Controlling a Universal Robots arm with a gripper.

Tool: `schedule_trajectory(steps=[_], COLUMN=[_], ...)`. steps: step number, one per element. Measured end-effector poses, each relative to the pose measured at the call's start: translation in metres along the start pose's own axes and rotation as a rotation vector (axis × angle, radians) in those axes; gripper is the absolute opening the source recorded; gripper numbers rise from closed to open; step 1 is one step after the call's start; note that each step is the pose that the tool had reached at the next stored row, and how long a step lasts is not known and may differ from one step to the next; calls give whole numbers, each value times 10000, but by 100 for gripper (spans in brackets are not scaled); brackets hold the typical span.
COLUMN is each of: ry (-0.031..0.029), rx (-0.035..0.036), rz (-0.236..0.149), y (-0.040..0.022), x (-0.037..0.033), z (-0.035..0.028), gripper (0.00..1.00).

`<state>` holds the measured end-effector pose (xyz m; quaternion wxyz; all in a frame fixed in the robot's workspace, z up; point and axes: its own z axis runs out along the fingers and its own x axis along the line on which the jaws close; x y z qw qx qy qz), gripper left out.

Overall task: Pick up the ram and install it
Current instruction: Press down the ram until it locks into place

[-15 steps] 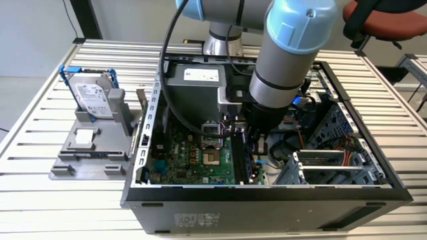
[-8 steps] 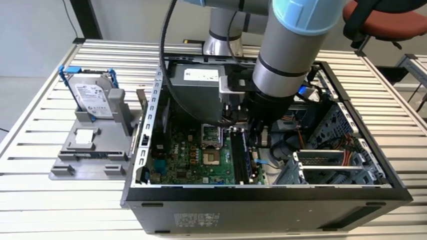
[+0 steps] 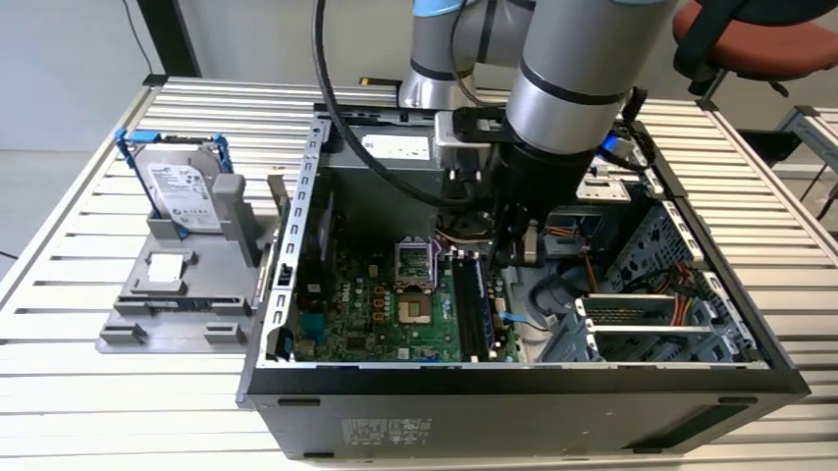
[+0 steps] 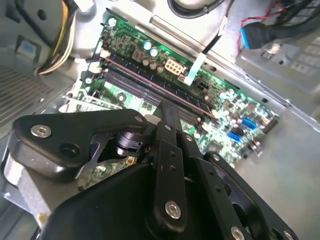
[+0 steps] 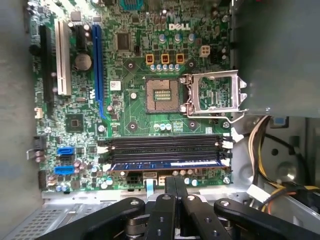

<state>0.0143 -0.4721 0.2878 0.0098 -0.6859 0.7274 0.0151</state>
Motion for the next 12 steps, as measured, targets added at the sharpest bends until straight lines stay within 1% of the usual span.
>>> schedule_trajectory(steps=[5, 6, 12], ry=[0, 1, -1], rx=[0, 0, 0], rz=[0, 0, 0], y=[2, 2, 3], x=[-8, -8, -9], z=[-225, -237, -236], gripper=[0, 0, 0])
